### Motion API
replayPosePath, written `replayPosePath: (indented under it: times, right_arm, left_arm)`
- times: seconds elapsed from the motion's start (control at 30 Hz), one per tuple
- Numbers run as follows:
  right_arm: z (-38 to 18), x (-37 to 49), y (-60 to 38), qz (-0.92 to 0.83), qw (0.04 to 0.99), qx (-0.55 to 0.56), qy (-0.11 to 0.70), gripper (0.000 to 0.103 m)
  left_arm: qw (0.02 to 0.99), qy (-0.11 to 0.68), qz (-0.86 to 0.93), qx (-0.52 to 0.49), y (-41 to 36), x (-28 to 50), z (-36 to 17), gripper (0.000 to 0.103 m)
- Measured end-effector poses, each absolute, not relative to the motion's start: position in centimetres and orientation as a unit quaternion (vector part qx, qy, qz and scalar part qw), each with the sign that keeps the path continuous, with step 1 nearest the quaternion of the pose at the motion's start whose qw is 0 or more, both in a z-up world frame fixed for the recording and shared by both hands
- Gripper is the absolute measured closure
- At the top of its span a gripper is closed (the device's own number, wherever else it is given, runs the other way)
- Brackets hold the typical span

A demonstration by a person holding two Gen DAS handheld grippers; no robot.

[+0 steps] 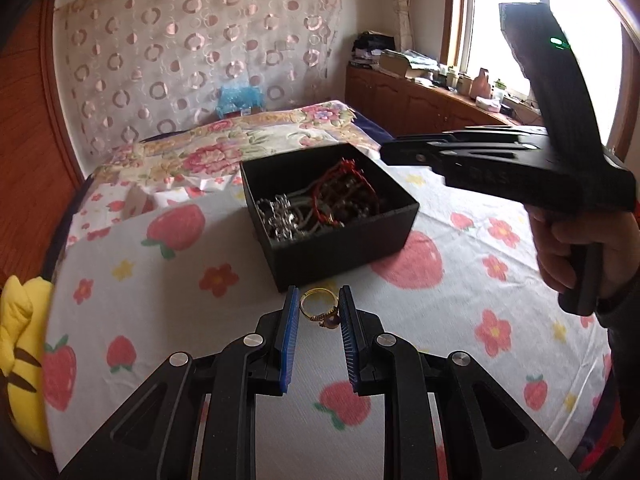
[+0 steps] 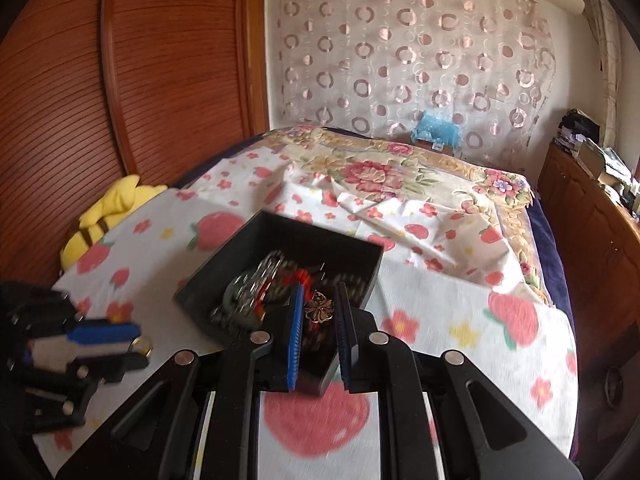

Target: Organize jewelry

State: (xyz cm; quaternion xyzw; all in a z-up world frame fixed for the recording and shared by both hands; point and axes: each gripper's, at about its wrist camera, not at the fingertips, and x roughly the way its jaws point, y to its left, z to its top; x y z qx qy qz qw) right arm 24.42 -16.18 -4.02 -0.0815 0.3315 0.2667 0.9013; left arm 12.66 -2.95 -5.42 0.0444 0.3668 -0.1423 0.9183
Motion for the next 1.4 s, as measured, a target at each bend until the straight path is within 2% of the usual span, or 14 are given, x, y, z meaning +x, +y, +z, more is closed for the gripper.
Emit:
replayPosePath:
  times: [0.37,0.47,0.67,0.73,0.87,0.93,1.03,1.13,1.2,1.33,1.4]
  right_arm:
    - [-5.0,28.5,-15.3,0.266,0.896,-0.050,0.352,0.084]
    - [-4.7,28.3,-15.8,0.267,0.898,-0.039,0.348,0.078]
    - [-3.8,26.5,-17.5,0.275,0.901,-0.019,0.335,0.078]
    - [-3.4,25.7,-18.0,0.269,0.905,-0.016,0.330,0.078]
    - [-2.8,23.1,-18.8,0.259,0.914,-0.012,0.313,0.078]
    - [-2.5,21.5,-19.3,0.252,0.918,-0.010,0.305,0.078]
    - [-2.2,19.3,-19.8,0.247,0.923,-0.008,0.295,0.078]
    - [-2.0,16.6,-20.2,0.242,0.929,-0.011,0.281,0.073]
    - [-1.8,15.2,-20.4,0.236,0.933,-0.010,0.273,0.064]
    - [-1.6,13.1,-20.5,0.230,0.936,-0.009,0.265,0.059]
    - [-1.6,12.2,-20.6,0.220,0.940,-0.011,0.262,0.045]
  left_arm:
    - [0.926,0.357,-0.118,0.045,-2.5,17.4,-3.7,0.084]
    - [0.927,0.355,-0.114,0.038,-2.7,18.6,-3.9,0.084]
    - [0.931,0.347,-0.105,0.034,-3.5,19.4,-4.3,0.083]
    - [0.933,0.345,-0.103,0.030,-3.6,19.3,-4.4,0.072]
    - [0.936,0.338,-0.098,0.028,-3.3,18.5,-4.1,0.057]
    - [0.938,0.333,-0.092,0.025,-3.1,17.6,-3.8,0.042]
    - [0.944,0.321,-0.079,0.021,-2.5,16.0,-3.3,0.025]
    - [0.948,0.310,-0.067,0.022,-2.4,14.2,-2.8,0.017]
    - [0.950,0.305,-0.064,0.016,-2.2,13.3,-2.6,0.013]
    - [0.956,0.290,-0.050,0.014,-1.9,11.0,-1.9,0.008]
    - [0.957,0.285,-0.044,0.014,-1.9,10.1,-1.7,0.008]
